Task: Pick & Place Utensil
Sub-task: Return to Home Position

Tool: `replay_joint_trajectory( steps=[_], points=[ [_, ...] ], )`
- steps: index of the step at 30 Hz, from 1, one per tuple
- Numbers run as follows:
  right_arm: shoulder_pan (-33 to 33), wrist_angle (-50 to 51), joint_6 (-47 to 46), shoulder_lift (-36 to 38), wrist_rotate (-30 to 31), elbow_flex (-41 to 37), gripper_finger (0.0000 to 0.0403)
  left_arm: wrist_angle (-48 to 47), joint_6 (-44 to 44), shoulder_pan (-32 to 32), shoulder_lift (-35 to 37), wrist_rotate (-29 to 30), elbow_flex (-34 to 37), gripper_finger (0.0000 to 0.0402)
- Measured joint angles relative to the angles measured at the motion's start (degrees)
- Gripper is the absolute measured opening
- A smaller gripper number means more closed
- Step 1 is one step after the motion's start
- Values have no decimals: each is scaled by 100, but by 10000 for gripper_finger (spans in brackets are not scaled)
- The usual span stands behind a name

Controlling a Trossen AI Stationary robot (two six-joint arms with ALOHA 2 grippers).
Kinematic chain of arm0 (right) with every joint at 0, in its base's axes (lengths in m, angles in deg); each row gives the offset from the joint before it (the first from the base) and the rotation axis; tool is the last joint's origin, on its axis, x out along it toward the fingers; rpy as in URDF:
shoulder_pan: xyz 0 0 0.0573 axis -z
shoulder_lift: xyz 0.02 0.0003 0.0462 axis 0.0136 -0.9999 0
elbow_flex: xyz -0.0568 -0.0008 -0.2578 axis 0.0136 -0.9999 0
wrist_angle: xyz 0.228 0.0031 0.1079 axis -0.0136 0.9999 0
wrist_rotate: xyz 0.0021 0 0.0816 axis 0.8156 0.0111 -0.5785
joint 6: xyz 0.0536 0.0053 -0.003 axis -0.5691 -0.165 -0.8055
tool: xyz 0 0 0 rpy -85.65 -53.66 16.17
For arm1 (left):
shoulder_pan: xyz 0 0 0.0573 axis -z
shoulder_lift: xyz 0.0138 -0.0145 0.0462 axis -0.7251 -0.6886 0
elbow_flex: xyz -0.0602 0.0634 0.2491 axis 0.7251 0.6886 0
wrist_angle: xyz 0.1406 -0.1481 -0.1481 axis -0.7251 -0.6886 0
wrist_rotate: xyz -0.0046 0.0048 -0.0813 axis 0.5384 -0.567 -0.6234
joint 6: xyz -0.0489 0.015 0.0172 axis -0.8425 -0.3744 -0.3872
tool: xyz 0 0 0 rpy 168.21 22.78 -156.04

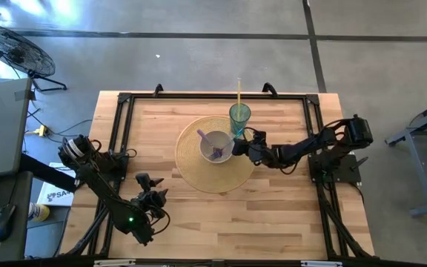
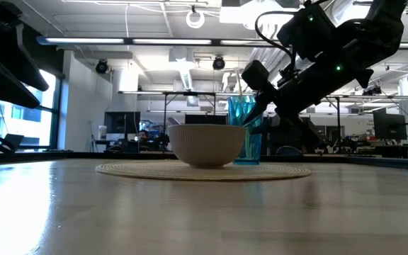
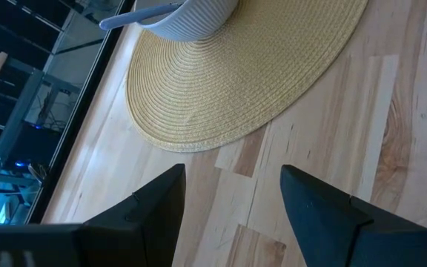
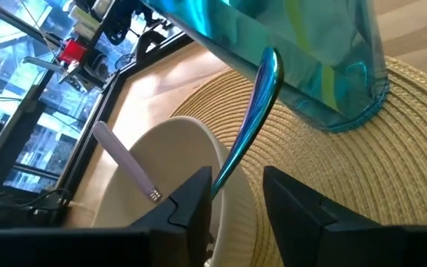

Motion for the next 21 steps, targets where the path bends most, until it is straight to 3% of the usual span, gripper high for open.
replay_joint_trajectory(
  steps=[13,21],
  points=[
    [-335,-185,598,175,232,0,160,-9,-173,7,0,-230,0,215],
    [-913,922,985,1137,223,0,165,216,-208,15,11,-576,-17,215]
  ],
)
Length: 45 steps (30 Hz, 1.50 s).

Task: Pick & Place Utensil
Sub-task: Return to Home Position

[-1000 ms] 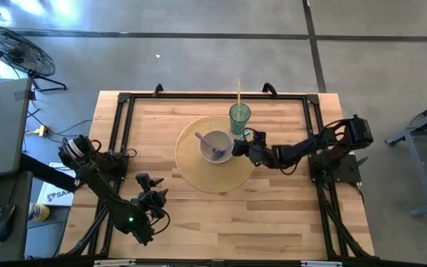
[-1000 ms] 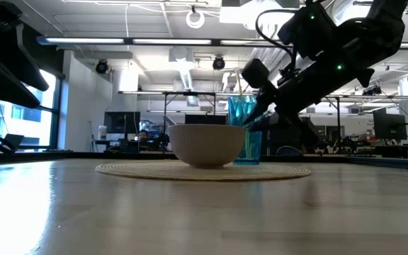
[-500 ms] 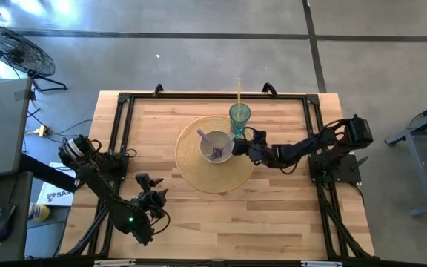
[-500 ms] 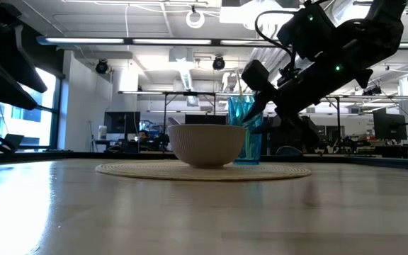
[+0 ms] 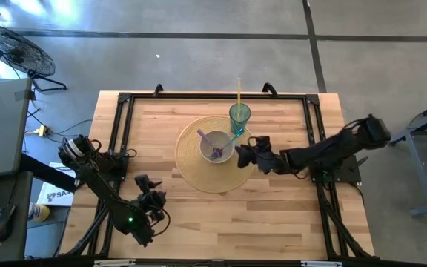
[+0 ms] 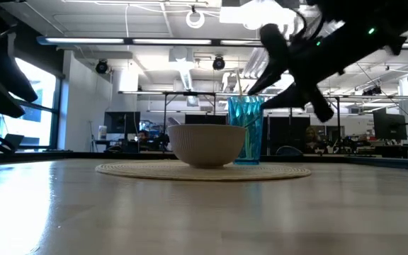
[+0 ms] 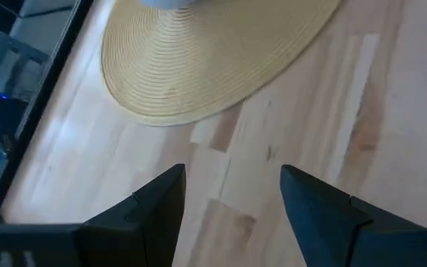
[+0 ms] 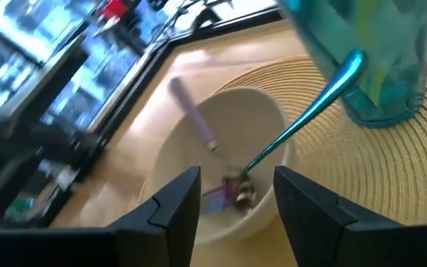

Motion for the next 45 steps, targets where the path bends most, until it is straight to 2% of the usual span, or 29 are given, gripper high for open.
replay_joint_trajectory(
  steps=[3,7,12,16,19,24,28,31,35,40,45],
  points=[
    [-314,237,578,395,-169,0,164,277,47,-10,5,-4,0,210],
    [-748,248,1606,760,-958,0,152,1104,706,-63,5,-142,0,183],
    [-1301,238,2285,911,-1567,0,127,2698,2305,-302,5,-591,0,118],
    [-1556,328,2872,911,-1671,0,115,3909,3633,-516,5,-1088,0,50],
    [-1625,471,3555,911,-1674,0,113,4678,4608,-613,5,-1243,0,9],
    [-1620,492,4142,911,-1816,-1,114,5327,5777,-836,230,-1399,1,16],
    [-1618,487,3756,911,-1819,-2,114,5331,6192,-1220,561,-1436,2,3],
    [-1603,440,3744,911,-1716,0,114,5583,6474,-1630,777,-1831,143,4],
    [-1601,449,3961,911,-1687,-1,114,6527,6771,-2156,1149,-2355,740,1],
    [-1603,407,4417,911,-1840,-1,114,7763,6781,-2615,1861,-2414,1717,1],
    [-1601,366,4749,963,-2062,-2,114,8485,6784,-2865,3024,-2473,2630,1]
  ],
)
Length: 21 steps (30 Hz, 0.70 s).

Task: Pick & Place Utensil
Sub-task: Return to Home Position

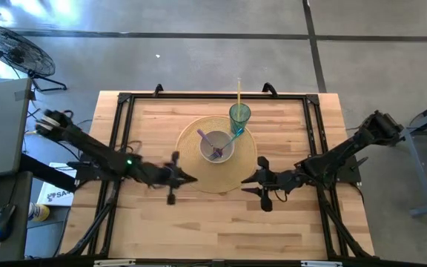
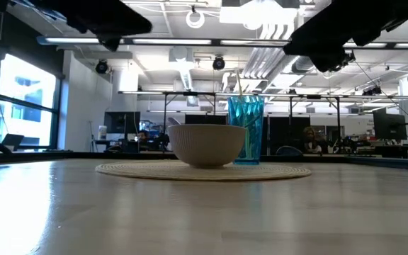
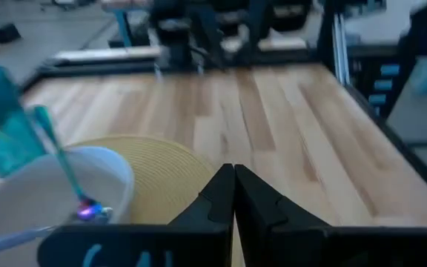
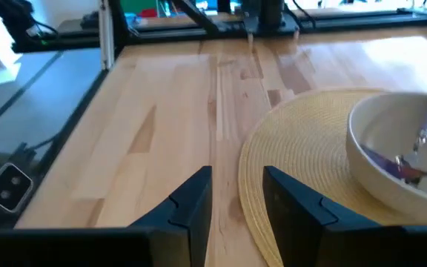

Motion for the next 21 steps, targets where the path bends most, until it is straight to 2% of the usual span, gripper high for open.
replay_joint_trajectory(
  steps=[3,6,11,15,21],
  points=[
    [0,-11,167,163,-45,0,114,-4,-13,-99,767,-43,319,1],
    [-2,41,341,435,-59,0,114,-401,-13,-128,1453,-37,426,1],
    [0,152,691,1052,-176,-2,114,-1163,-88,-110,2373,496,443,1],
    [-2,322,934,1630,-395,-2,114,-1316,-251,-112,2825,556,440,1],
    [-2,802,1278,2529,-676,-2,114,-1211,-273,-112,3029,498,439,1]
  ],
)
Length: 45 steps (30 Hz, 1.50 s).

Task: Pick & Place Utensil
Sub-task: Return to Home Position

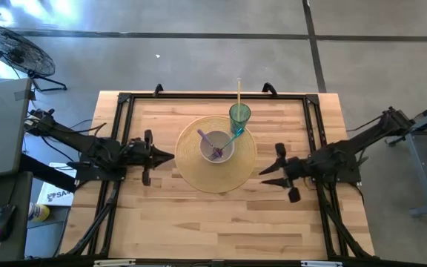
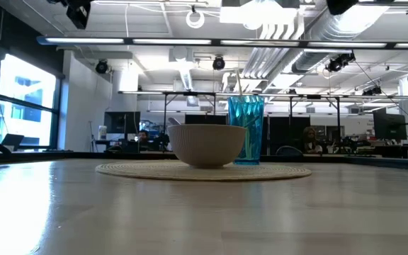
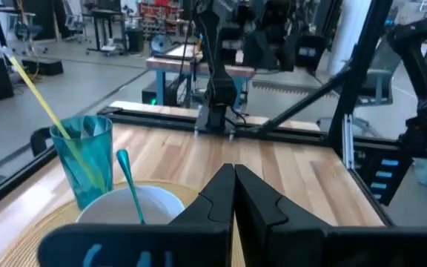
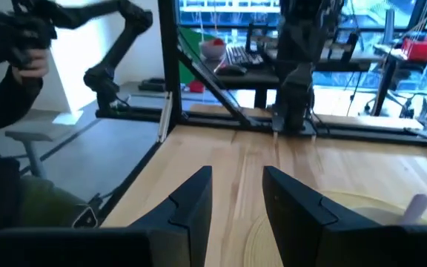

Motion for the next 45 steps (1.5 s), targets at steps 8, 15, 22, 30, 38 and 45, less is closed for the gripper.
replay_joint_trajectory(
  steps=[8,15,22,30,38,45],
  points=[
    [12,476,211,1011,-419,0,114,-140,-273,0,-11,-144,0,1],
    [551,-260,147,1795,-1486,-670,114,-163,-167,0,-46,-106,2,1],
    [1561,-1294,-243,2902,-2095,-2204,114,-185,-128,-2,-2,-107,2,1],
    [2301,-800,-439,4561,-2818,-2893,114,-156,-44,-2,739,-437,521,1],
    [2444,-560,-393,4690,-2732,-3235,114,727,-87,-4,1426,-771,1568,1],
    [2435,-349,-342,4690,-2668,-3235,114,768,-194,-2,1580,-1401,1895,1]
  ],
)
